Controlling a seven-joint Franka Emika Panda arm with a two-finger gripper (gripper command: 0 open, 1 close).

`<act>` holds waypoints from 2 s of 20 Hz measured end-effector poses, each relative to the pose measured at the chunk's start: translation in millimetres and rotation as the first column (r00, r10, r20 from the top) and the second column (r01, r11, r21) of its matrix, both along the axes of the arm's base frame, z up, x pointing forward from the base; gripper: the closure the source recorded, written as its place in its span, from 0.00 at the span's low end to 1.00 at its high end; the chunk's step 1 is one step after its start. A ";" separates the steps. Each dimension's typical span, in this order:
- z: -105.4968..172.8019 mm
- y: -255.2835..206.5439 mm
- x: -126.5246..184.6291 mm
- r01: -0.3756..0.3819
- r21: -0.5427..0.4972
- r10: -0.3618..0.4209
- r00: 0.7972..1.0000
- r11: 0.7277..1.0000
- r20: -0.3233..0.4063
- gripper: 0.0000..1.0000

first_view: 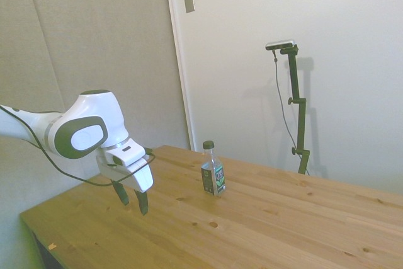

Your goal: Knock down the bottle

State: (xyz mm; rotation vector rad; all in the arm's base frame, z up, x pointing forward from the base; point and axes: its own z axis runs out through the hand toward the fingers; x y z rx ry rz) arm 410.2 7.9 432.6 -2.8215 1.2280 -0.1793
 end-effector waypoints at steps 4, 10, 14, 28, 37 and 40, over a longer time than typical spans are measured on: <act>6.2 -4.2 10.6 0.011 -0.003 -0.011 0.999 1.000 0.045 0.00; 38.2 -41.0 71.5 0.088 -0.011 -0.086 0.988 0.996 0.125 1.00; 51.9 -57.8 107.3 0.118 -0.004 -0.116 0.982 0.993 0.152 1.00; 58.9 -71.3 183.1 0.150 -0.004 -0.148 0.978 0.989 0.146 1.00; 63.1 -61.0 219.4 0.188 0.012 -0.187 0.968 0.982 0.167 1.00; 66.7 -58.7 232.5 0.214 0.018 -0.213 0.961 0.977 0.178 1.00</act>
